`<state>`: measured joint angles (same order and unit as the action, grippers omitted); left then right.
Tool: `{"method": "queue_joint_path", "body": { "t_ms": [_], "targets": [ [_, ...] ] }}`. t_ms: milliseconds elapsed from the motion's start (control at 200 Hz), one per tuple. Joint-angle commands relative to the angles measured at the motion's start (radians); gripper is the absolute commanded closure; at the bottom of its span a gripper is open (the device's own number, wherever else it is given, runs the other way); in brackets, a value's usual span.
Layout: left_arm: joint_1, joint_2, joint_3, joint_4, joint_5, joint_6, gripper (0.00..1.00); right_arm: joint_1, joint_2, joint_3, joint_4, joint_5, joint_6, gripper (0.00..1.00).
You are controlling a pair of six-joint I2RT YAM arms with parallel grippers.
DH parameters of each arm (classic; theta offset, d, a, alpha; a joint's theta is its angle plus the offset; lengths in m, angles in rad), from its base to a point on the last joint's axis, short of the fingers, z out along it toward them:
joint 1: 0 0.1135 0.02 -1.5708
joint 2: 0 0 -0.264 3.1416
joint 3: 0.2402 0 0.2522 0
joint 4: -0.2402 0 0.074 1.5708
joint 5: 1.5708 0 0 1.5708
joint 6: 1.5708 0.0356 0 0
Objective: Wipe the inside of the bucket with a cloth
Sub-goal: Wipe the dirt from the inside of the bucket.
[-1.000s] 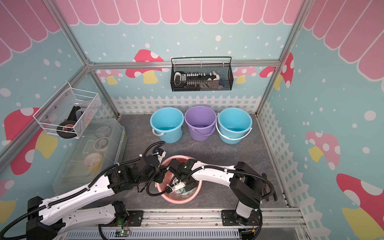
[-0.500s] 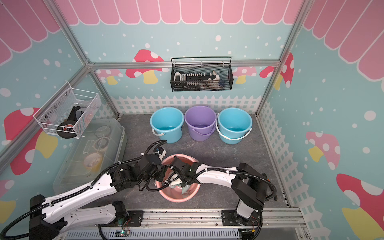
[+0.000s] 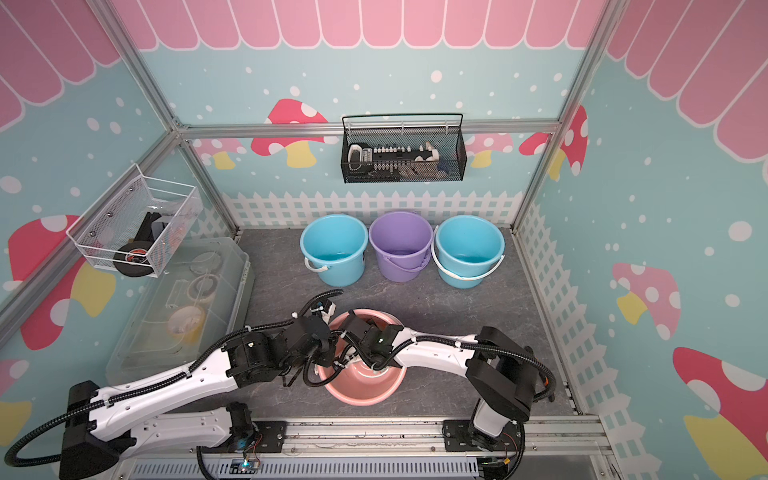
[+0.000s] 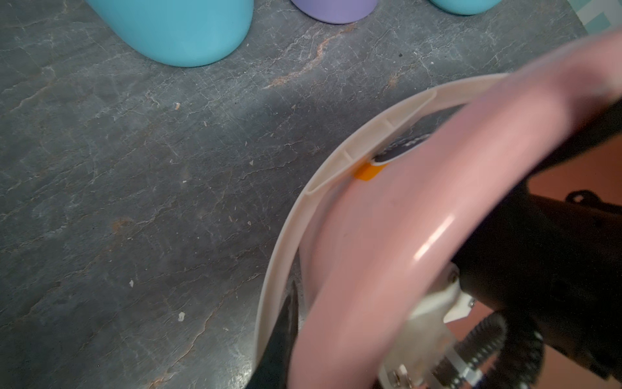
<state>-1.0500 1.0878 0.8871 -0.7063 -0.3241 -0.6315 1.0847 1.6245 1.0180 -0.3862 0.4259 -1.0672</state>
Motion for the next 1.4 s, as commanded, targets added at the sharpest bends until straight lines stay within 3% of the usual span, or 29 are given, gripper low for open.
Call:
{"method": "queue_joint_path", "body": {
  "t_ms": [0, 135, 285, 460, 595, 811, 966, 1081, 1211, 1396],
  "targets": [
    [-0.040, 0.000, 0.022, 0.088, 0.087, -0.039, 1.00, 0.017, 0.049, 0.059, -0.150, 0.041, 0.039, 1.00],
    [-0.041, -0.022, 0.019, 0.075, 0.074, -0.039, 1.00, 0.016, 0.056, 0.089, -0.308, -0.035, 0.096, 1.00],
    [-0.040, -0.022, 0.019, 0.068, 0.076, -0.040, 1.00, 0.017, 0.059, 0.120, -0.434, -0.240, 0.169, 1.00],
    [-0.041, -0.012, 0.016, 0.070, 0.080, -0.041, 1.00, 0.015, 0.046, 0.131, -0.392, -0.455, 0.223, 1.00],
    [-0.040, -0.005, 0.019, 0.071, 0.087, -0.036, 1.00, 0.017, 0.032, 0.113, -0.235, -0.533, 0.262, 1.00],
    [-0.042, -0.003, 0.015, 0.069, 0.097, -0.041, 1.00, 0.018, 0.014, 0.035, 0.134, -0.365, 0.305, 1.00],
    [-0.048, -0.013, 0.003, 0.070, 0.100, -0.054, 1.00, 0.023, 0.009, 0.004, 0.261, -0.172, 0.229, 1.00],
    [-0.048, -0.017, -0.002, 0.070, 0.095, -0.052, 1.00, 0.026, 0.008, 0.003, 0.227, -0.031, 0.151, 1.00],
    [-0.049, -0.023, -0.002, 0.067, 0.085, -0.054, 1.00, 0.026, 0.011, 0.025, 0.055, 0.066, 0.087, 1.00],
    [-0.050, -0.040, -0.002, 0.046, 0.056, -0.058, 1.00, 0.033, 0.020, 0.088, -0.260, 0.012, 0.127, 1.00]
  ]
}}
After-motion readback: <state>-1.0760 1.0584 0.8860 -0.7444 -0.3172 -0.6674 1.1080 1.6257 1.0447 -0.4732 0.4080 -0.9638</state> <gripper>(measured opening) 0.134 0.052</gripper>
